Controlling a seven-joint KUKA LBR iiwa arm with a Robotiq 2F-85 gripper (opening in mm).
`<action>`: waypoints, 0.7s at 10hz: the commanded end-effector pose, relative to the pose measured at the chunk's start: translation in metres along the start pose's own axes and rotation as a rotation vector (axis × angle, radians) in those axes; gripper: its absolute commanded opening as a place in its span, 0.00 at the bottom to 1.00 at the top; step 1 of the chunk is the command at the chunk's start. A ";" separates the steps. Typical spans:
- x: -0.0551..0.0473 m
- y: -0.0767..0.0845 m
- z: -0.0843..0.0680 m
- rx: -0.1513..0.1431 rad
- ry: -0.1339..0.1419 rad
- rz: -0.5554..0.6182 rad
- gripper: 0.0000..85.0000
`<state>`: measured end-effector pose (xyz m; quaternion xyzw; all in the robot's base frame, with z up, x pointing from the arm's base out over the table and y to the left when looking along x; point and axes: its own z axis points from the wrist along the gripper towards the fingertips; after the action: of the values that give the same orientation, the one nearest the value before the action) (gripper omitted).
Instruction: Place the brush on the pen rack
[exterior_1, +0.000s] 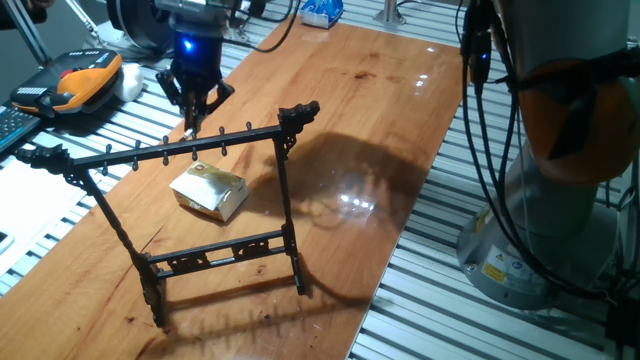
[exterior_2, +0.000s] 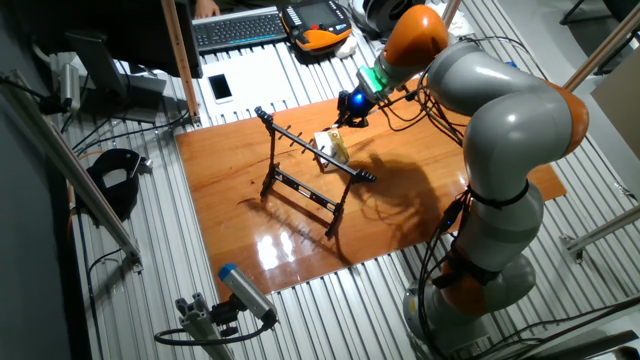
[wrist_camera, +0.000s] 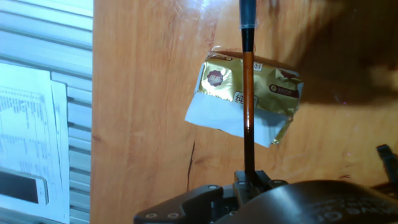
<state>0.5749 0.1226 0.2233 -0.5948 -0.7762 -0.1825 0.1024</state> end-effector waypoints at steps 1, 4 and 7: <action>0.001 -0.001 -0.004 0.003 0.002 -0.003 0.00; 0.005 0.000 -0.028 0.032 0.012 -0.009 0.00; 0.006 0.000 -0.035 0.035 -0.008 -0.010 0.00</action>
<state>0.5712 0.1142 0.2571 -0.5897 -0.7826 -0.1671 0.1087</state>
